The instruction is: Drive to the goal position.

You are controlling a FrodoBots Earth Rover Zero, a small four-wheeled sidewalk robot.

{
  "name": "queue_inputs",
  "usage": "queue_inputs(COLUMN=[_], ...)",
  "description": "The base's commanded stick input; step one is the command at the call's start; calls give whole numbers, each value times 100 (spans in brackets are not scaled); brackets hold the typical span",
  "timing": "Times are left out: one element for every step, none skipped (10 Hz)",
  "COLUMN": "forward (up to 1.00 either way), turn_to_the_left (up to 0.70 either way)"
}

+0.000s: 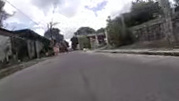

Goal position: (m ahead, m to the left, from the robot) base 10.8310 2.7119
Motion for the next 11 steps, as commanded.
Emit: queue_inputs(forward=[100,100,100,100,100,100,100,100,100,100,100], turn_to_the_left=[4,4,4,4,4,4,4,4,4,4,4])
